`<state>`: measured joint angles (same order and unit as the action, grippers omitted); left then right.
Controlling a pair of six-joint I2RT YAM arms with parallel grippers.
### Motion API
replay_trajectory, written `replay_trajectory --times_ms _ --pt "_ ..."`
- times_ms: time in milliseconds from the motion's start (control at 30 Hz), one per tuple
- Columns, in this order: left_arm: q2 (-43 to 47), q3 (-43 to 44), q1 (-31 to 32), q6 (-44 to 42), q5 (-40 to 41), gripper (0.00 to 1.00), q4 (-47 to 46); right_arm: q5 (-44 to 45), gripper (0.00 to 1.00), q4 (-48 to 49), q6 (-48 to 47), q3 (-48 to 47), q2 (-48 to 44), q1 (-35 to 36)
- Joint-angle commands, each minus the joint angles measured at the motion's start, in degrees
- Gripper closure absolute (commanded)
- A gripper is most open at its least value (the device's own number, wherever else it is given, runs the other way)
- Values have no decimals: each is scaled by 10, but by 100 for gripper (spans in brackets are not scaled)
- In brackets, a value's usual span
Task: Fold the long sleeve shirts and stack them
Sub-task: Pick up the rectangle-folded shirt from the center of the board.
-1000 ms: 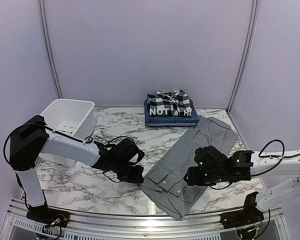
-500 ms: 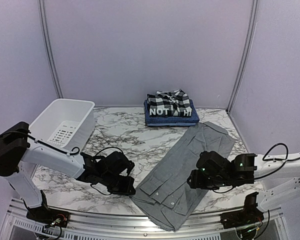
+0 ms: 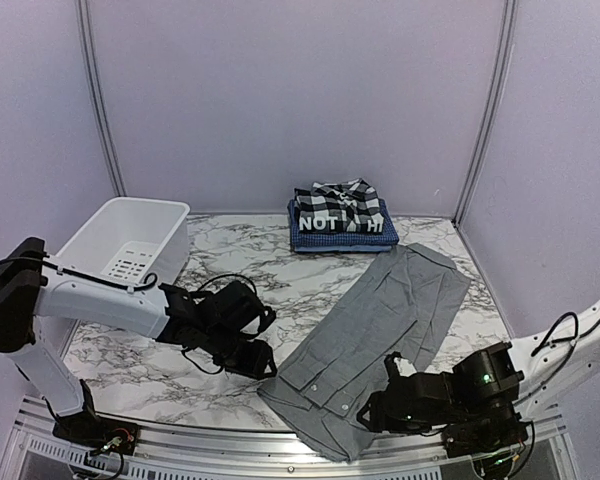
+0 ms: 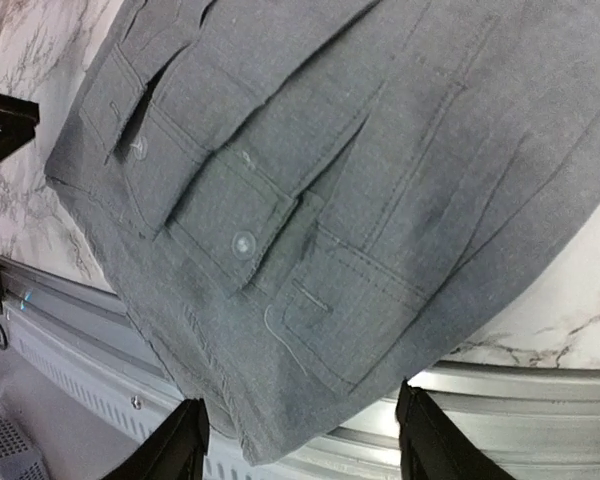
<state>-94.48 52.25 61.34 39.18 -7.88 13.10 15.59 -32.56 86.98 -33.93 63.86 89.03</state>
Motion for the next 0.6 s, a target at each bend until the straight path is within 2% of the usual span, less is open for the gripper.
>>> replay_trajectory --times_ms 0,200,433,567 --pt "-16 60 -17 -92 -64 55 40 72 40 -1 191 27 -18 54" --pt "-83 107 -38 -147 -125 54 56 111 41 57 314 61 4 115" --pt "-114 128 -54 -182 -128 52 80 156 41 149 368 103 14 136" --pt "-123 126 -63 -195 -145 48 82 172 42 152 390 118 10 136"
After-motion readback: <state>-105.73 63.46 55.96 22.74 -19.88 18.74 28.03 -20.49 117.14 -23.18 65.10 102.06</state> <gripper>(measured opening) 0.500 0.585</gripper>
